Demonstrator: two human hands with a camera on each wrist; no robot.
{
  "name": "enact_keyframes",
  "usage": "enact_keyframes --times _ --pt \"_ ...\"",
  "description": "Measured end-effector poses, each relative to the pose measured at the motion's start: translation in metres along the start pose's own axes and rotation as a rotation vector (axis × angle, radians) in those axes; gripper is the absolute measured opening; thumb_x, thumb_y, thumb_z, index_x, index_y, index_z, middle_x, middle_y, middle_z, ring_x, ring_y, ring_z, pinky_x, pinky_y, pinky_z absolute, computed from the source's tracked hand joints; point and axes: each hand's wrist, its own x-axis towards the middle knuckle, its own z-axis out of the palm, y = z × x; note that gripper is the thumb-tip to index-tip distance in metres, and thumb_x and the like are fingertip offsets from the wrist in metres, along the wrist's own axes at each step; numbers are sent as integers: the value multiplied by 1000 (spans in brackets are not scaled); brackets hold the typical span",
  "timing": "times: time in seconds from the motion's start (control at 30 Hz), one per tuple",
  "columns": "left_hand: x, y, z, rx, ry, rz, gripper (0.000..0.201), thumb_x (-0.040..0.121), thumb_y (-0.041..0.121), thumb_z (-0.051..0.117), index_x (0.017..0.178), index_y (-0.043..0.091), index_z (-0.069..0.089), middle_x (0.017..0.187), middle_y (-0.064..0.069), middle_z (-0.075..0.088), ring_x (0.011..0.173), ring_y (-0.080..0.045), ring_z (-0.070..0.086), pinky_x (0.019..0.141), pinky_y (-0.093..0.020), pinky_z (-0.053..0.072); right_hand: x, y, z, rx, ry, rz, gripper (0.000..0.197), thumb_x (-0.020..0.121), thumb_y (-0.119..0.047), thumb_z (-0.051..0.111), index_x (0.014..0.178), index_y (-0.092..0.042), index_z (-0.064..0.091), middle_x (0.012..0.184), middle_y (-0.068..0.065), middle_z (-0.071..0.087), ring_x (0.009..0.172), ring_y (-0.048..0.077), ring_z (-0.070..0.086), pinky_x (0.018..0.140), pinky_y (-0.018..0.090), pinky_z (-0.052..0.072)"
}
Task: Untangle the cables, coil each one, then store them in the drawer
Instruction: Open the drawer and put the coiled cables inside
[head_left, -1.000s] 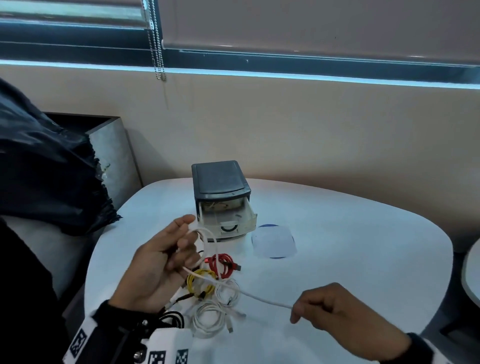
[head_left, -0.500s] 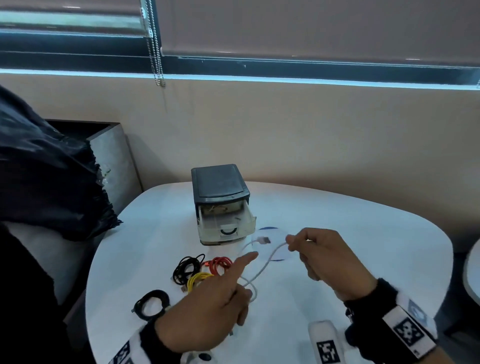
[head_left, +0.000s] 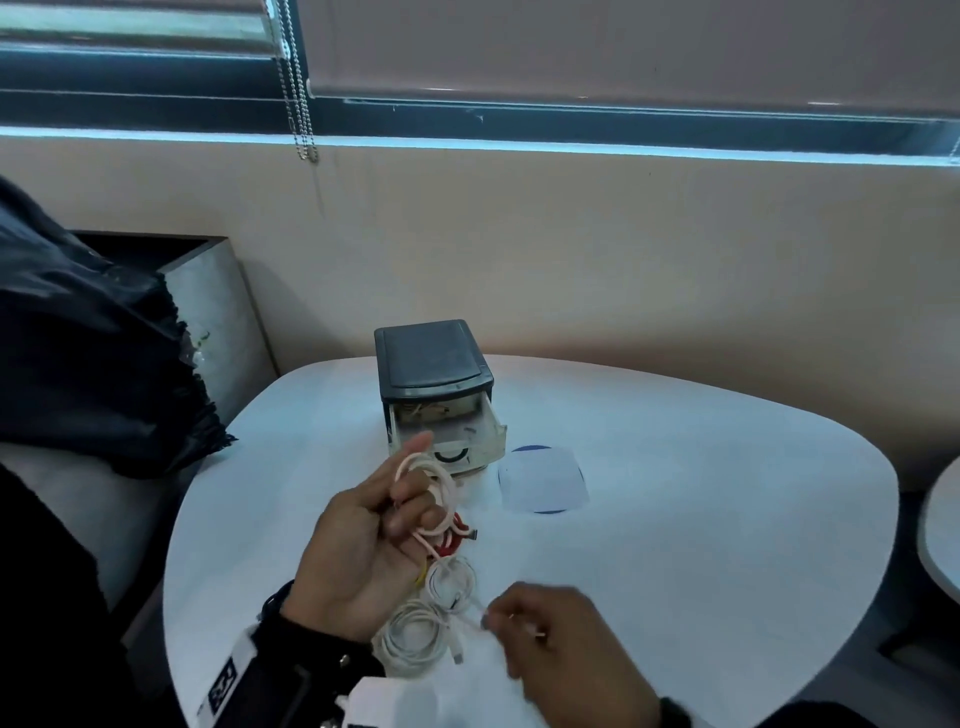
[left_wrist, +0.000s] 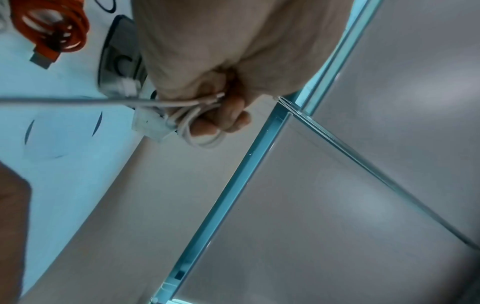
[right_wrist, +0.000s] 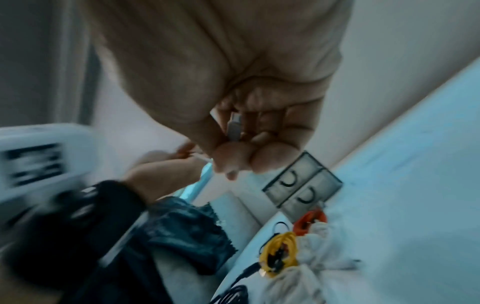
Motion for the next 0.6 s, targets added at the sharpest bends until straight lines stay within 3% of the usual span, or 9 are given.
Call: enact_keyframes --times 0.07,0.13,0.2,0.27,0.33,0.47,0.57,0.6 --pt "-3 1 -5 -42 -109 -84 45 82 4 63 127 2 65 57 5 28 45 -9 13 45 -19 29 11 6 -14 296 43 156 17 90 -14 68 73 -11 67 56 5 62 42 15 52 48 26 44" --pt "-8 -2 -8 16 -222 -126 65 64 6 84 126 3 66 51 6 24 46 -10 9 40 -20 30 20 0 -30 551 63 232 13 87 -6 68 75 -2 66 60 13 61 41 18 50 45 25 43" --pt "-11 -10 -8 250 -251 -95 52 73 15 78 123 4 67 50 3 18 44 -9 10 39 -21 30 26 -11 -44 673 85 207 9 84 -5 68 76 -1 68 64 14 62 43 17 50 46 24 45" --pt "-12 -19 -5 524 -234 -18 36 84 23 62 116 12 72 54 -12 21 42 -8 16 43 -21 26 30 -23 -53 659 123 130 10 83 -3 70 73 -3 71 66 17 64 46 18 51 50 26 47" --pt "-12 -26 0 702 -251 61 29 87 26 58 111 20 74 66 -24 29 43 -7 24 45 -20 24 29 -37 -54 577 129 37 12 83 -2 71 71 -6 72 68 20 67 49 22 54 54 31 48" --pt "-14 -30 5 703 -215 155 22 95 22 60 111 10 70 61 -12 46 41 -4 34 44 -16 26 24 -53 -43 562 61 -125 14 83 8 68 80 -5 72 77 17 71 57 22 62 61 28 54" --pt "-15 -34 5 608 -170 207 33 92 35 57 109 10 71 56 -8 35 44 -10 25 46 -22 21 23 -53 -33 391 151 -221 16 89 -4 68 86 -16 77 88 1 75 74 12 67 72 24 53" --pt "-14 -36 5 585 -140 224 30 98 32 55 108 8 70 52 -3 37 42 -9 28 44 -20 25 22 -52 -29 322 173 -237 14 91 -10 67 87 -18 78 88 -1 75 79 12 68 74 27 55"
